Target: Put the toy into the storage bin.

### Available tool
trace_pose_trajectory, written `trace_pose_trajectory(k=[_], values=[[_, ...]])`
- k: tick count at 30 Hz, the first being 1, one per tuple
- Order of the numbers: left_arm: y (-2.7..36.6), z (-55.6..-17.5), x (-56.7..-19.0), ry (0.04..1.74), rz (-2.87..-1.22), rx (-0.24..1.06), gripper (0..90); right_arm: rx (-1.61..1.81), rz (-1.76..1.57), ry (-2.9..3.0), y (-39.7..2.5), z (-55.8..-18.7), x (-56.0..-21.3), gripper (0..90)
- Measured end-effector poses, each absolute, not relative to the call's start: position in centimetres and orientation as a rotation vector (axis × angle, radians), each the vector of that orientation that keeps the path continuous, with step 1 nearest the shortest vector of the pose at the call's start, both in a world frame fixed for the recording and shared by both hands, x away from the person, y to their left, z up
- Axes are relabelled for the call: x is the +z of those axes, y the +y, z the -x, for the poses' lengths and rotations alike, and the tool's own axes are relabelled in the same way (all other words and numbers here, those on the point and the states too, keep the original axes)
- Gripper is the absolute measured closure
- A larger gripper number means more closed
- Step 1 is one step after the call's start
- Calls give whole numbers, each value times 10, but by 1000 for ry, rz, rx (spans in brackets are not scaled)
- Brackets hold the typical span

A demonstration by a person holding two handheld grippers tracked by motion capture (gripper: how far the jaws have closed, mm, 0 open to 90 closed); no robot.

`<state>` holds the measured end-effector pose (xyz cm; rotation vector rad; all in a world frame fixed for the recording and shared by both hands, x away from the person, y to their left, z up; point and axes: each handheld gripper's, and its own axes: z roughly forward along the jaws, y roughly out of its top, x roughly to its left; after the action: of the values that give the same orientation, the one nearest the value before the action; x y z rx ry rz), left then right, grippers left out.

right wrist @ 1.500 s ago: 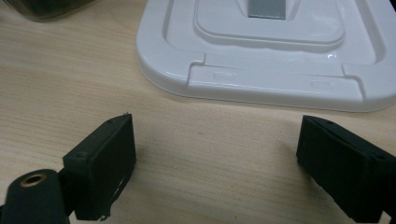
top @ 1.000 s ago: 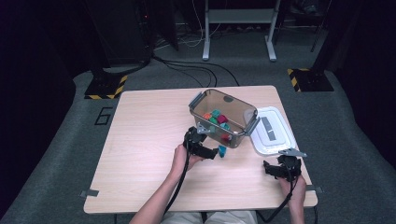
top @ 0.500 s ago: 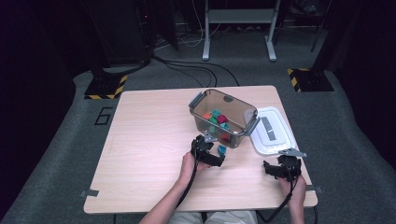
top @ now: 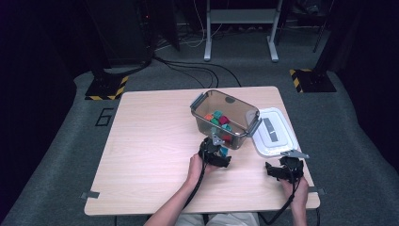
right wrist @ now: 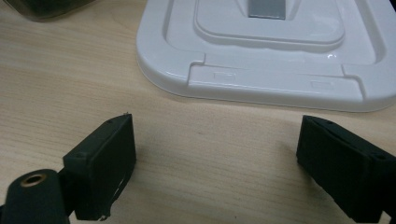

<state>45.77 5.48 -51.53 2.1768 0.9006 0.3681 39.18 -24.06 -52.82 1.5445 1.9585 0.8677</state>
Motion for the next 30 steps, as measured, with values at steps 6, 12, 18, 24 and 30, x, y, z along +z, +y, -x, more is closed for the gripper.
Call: trace_pose_trajectory(k=[6, 12, 18, 24, 30], values=[[53, -459, -516, 888, -2183, 362, 286, 868, -1545, 1959, -241, -392, -528, 113], [52, -458, -515, 869, -2191, 384, 414, 868, -1545, 1958, -241, -392, -528, 113], [52, -456, -515, 868, -2181, 384, 532, 868, -1545, 1959, -241, -392, -528, 113], [55, -454, -512, 864, -2169, 390, 584, 867, -1544, 1959, -241, -392, -528, 113], [63, -450, -507, 856, -2166, 404, 585, 867, -1545, 1959, -241, -392, -528, 113]])
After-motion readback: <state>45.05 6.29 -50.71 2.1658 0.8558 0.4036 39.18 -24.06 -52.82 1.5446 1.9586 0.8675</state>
